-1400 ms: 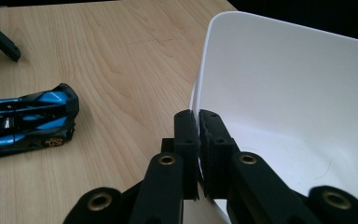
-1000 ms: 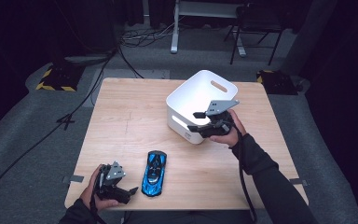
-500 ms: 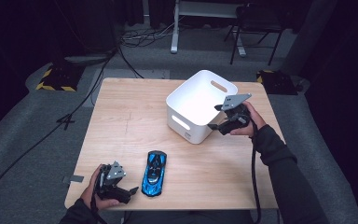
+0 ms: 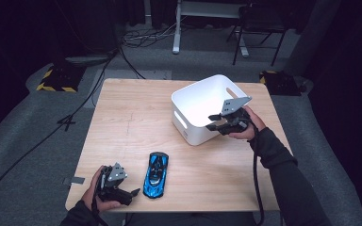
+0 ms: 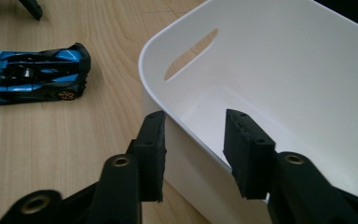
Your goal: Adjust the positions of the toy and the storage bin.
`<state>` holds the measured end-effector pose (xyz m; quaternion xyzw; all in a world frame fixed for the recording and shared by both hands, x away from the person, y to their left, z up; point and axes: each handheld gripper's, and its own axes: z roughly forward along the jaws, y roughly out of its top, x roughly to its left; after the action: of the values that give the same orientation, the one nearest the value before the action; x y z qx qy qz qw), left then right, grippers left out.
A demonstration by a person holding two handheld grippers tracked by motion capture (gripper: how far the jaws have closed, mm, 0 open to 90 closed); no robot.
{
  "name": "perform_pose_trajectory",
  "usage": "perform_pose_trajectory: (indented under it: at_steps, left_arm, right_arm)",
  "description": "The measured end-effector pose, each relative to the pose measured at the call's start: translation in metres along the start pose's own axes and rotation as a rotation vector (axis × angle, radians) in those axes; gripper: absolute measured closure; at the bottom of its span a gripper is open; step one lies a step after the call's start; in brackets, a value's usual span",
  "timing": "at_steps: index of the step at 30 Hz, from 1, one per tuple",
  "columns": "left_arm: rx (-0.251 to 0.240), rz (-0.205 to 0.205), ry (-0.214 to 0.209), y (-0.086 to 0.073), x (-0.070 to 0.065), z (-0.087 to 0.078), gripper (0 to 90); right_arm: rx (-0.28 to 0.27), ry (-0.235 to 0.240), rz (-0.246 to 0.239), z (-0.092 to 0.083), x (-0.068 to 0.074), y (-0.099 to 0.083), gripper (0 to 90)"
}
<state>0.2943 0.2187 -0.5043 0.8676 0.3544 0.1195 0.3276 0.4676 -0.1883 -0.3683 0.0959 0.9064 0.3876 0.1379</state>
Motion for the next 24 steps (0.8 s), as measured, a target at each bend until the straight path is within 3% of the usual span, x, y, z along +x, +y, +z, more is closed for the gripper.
perform_pose_trajectory:
  at_steps: [3,7,9,10,11,14,17,18,20,22,23,24]
  left_arm:
    - [0.0,-0.001,-0.001,0.0,0.0,0.0,0.6]
    - [0.001,0.004,0.0,0.0,0.0,0.0,0.6]
    - [0.002,0.002,-0.002,0.0,0.0,0.0,0.6]
    - [0.001,0.004,-0.001,0.0,0.0,0.0,0.6]
    - [0.002,0.003,-0.001,0.0,0.0,0.0,0.6]
    - [0.002,0.003,-0.002,0.0,0.0,0.0,0.6]
    - [0.001,0.004,-0.001,0.0,0.0,0.0,0.6]
    - [0.001,0.004,-0.002,0.0,0.0,0.0,0.6]
    - [0.001,0.003,-0.002,0.0,0.0,0.0,0.6]
    - [0.002,0.003,-0.001,0.0,0.0,0.0,0.6]
    - [0.002,0.003,-0.001,0.0,0.0,0.0,0.6]
    - [0.002,0.003,-0.001,0.0,0.0,0.0,0.6]
  right_arm:
    - [0.0,0.022,0.018,0.005,0.011,0.007,69.1]
    - [0.005,-0.004,0.016,0.012,0.026,0.017,72.8]
    - [0.004,-0.012,0.022,0.012,0.029,0.019,71.7]
    - [-0.025,-0.015,0.036,0.008,0.03,0.019,64.6]
    - [-0.025,-0.015,0.036,0.008,0.03,0.019,64.6]
    - [-0.06,-0.035,0.063,-0.005,0.027,0.015,56.3]
    - [-0.065,-0.049,0.064,-0.013,0.026,0.012,53.7]
    - [-0.072,-0.085,0.068,-0.022,0.024,0.009,49.4]
    - [-0.081,-0.094,0.076,-0.028,0.022,0.006,48.8]
    - [-0.105,-0.15,0.1,-0.045,0.016,-0.004,42.5]
    - [-0.105,-0.15,0.1,-0.045,0.016,-0.004,42.5]
    - [-0.111,-0.203,0.133,-0.057,0.01,-0.012,39.6]
